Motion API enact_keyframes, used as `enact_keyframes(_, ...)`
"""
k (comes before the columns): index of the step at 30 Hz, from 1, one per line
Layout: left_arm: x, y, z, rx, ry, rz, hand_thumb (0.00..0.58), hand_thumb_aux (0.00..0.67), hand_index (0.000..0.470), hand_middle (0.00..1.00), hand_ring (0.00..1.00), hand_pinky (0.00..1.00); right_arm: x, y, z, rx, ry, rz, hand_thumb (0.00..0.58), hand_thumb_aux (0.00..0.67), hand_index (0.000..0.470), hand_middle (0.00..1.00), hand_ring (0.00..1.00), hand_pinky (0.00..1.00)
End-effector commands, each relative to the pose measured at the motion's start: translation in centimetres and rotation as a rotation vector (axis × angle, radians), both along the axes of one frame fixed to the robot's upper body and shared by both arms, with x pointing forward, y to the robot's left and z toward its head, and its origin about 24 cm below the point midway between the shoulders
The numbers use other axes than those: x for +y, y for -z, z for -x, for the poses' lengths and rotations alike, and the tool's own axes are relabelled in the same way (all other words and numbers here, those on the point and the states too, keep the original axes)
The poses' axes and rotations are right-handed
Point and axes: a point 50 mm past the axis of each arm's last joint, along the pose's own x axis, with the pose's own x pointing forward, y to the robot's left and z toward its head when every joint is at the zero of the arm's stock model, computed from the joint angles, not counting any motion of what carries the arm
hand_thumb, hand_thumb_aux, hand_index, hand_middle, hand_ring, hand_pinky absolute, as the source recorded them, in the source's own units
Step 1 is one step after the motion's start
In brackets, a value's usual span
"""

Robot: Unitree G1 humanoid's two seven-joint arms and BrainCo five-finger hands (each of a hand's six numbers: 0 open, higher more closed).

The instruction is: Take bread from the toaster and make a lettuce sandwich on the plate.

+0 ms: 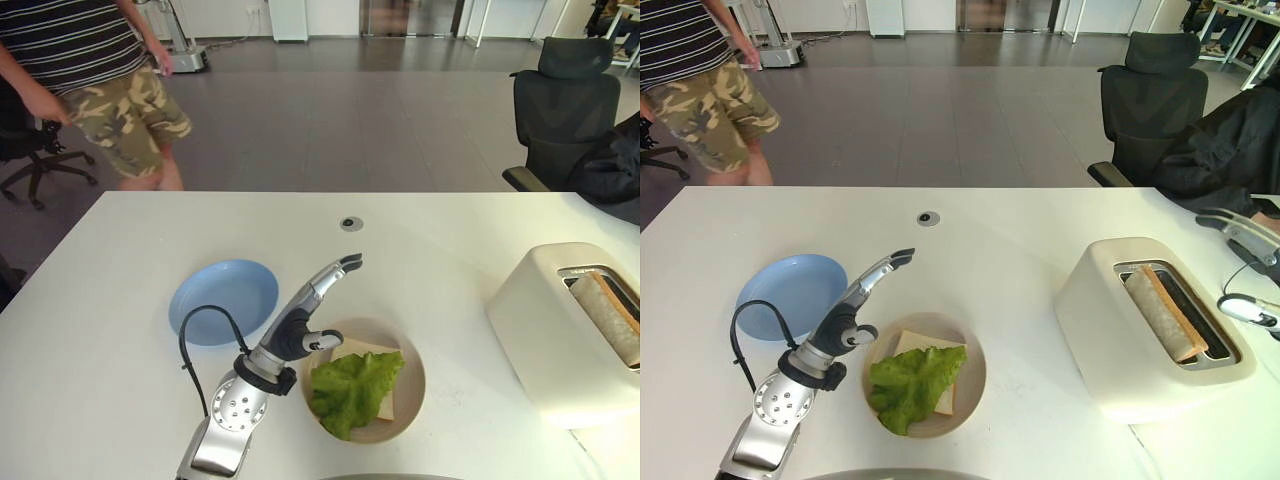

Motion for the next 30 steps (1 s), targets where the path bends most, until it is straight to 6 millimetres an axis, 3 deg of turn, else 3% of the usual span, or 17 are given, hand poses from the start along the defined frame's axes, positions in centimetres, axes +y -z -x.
enact_keyframes(1,0.7,0.2,-0.4,-0.008,-0.05,0.005,0.0,0.0,0.0,0.0,0.0,0.0,-0.5,3.6,-0.9,0.142,0.023,0.055,0.0,0.0,0.0,0.0,0.0,0.0)
enact_keyframes(7,1.1,0.2,-0.5,-0.016,-0.062,-0.005,0.0,0.0,0.0,0.0,0.0,0.0,-1.2,5.2,-1.0,0.207,0.072,0.083,0.005,0.003,0.002,0.0,0.0,0.0)
enact_keyframes(11,1.5,0.0,-0.4,-0.028,-0.077,-0.014,0.0,0.0,0.0,0.0,0.0,0.0,-1.5,5.6,-1.1,0.218,0.107,0.084,0.156,0.097,0.068,0.0,0.0,0.0)
enact_keyframes(12,1.5,0.0,-0.4,-0.03,-0.081,-0.019,0.0,0.0,0.0,0.0,0.0,0.0,-1.5,5.6,-1.2,0.218,0.104,0.083,0.294,0.2,0.14,0.0,0.0,0.0)
enact_keyframes(13,1.6,0.0,-0.4,-0.032,-0.084,-0.026,0.0,0.0,0.0,0.0,0.0,0.0,-1.2,5.6,-1.3,0.216,0.09,0.079,0.343,0.242,0.17,0.0,0.0,0.0)
enact_keyframes(14,1.7,0.1,-0.4,-0.033,-0.088,-0.031,0.0,0.0,0.0,0.0,0.0,0.0,-0.8,5.6,-1.5,0.212,0.07,0.074,0.441,0.342,0.24,0.0,0.0,0.0)
enact_keyframes(15,1.7,0.1,-0.4,-0.034,-0.092,-0.035,0.0,0.0,0.0,0.0,0.0,0.0,-0.4,5.6,-1.6,0.212,0.045,0.066,0.478,0.389,0.273,0.0,0.0,0.0)
enact_keyframes(18,1.9,0.1,-0.3,-0.035,-0.101,-0.042,0.0,0.0,0.0,0.0,0.0,0.0,0.8,5.8,-1.7,0.222,-0.022,0.025,0.505,0.428,0.3,0.0,0.0,0.0)
enact_keyframes(19,1.9,0.1,-0.3,-0.036,-0.103,-0.045,0.0,0.0,0.0,0.0,0.0,0.0,1.1,5.9,-1.7,0.23,-0.041,0.007,0.531,0.476,0.334,0.0,0.0,0.0)
enact_keyframes(25,2.2,0.2,-0.3,-0.042,-0.121,-0.058,0.0,0.0,0.0,0.0,0.0,0.0,1.2,6.2,-1.7,0.286,-0.038,-0.051,0.528,0.47,0.33,0.0,0.0,0.0)
enact_keyframes(27,2.3,0.2,-0.2,-0.042,-0.127,-0.061,0.0,0.0,0.0,0.0,0.0,0.0,1.2,6.0,-2.0,0.276,-0.033,-0.049,0.565,0.562,0.394,0.0,0.0,0.0)
enact_keyframes(30,2.4,0.3,-0.1,-0.045,-0.137,-0.07,0.0,0.0,0.0,0.0,0.0,0.0,1.0,5.7,-2.3,0.271,-0.019,-0.041,0.573,0.596,0.418,0.0,0.0,0.0)
